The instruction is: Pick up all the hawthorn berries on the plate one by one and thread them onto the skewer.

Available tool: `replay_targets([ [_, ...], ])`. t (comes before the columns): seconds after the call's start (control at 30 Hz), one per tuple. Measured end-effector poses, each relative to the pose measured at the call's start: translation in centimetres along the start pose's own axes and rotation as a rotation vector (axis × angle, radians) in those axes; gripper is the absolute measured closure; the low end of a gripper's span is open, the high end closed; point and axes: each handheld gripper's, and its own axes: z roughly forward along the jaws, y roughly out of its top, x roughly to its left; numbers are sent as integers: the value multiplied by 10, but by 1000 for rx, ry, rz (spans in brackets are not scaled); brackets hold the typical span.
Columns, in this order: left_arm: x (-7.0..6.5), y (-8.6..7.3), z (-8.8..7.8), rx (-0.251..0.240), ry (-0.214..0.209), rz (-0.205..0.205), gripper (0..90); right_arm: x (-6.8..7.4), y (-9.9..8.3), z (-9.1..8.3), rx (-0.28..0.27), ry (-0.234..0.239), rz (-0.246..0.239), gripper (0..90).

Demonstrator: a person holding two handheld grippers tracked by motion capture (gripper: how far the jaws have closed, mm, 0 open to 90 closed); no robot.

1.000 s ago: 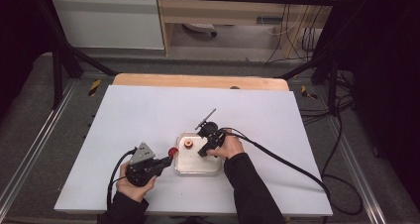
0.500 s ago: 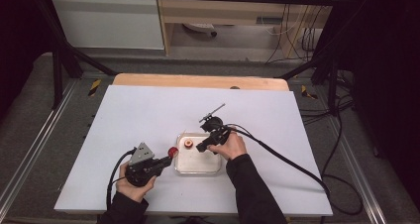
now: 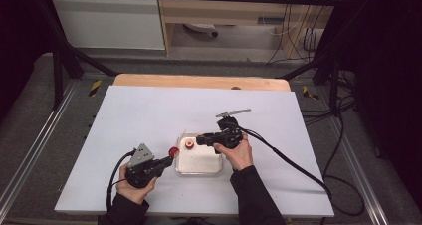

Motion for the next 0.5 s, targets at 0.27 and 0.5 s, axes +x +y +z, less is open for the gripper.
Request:
replay_targets([
  [0.27, -2, 1, -2, -15, 4, -2, 884, -4, -17, -7, -200, 76, 112, 616],
  [0.5, -6, 2, -2, -30, 9, -17, 884, -1, -28, -9, -390, 131, 182, 616],
])
